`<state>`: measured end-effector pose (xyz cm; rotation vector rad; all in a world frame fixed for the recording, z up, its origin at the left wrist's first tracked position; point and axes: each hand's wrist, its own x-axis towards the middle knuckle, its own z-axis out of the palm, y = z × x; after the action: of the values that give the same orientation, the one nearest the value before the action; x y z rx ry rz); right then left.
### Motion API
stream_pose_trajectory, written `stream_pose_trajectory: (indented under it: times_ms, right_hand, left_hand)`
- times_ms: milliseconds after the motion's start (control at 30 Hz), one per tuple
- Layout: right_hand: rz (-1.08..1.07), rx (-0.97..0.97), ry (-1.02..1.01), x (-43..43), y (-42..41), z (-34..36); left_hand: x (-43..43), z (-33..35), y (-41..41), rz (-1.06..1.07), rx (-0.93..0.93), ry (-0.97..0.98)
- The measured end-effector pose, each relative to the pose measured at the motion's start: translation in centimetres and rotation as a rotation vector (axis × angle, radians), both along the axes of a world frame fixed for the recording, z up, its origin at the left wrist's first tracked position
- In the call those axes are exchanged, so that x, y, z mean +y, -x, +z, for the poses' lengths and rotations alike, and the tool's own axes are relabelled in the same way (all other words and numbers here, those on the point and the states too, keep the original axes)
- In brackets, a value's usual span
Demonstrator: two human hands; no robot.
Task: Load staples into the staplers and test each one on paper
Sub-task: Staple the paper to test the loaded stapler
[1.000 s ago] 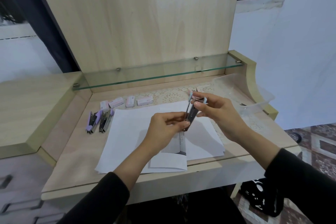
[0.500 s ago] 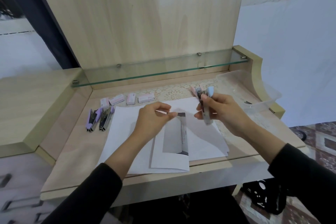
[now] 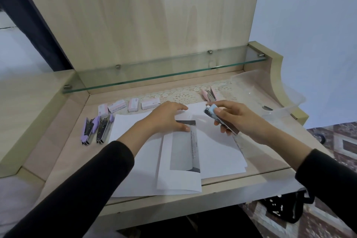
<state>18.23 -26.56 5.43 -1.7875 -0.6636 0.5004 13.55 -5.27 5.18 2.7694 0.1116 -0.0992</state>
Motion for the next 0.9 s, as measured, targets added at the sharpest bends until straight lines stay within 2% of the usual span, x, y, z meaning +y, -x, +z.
stream_pose_trajectory:
  times_ms: [333,567,700,900]
  right_hand:
    - [0.039,-0.193,0.042,0.7,-1.1,-1.2]
    - [0.06,-0.212,0.089,1.1,-1.1,-0.8]
    - [0.067,-0.22,0.155,1.7,-1.0,-0.3]
    - [0.005,-0.286,0.211,2.3,-1.1,-0.2]
  left_hand:
    - [0.3,-0.6,-1.6,-0.049,0.001,-0.007]
    - [0.6,-0.3,-0.8,-0.013,-0.02,0.208]
    - [0.6,0.7,-0.5,0.011,-0.148,0.329]
    - [0.4,3.2,-0.2,-0.023,-0.297,0.333]
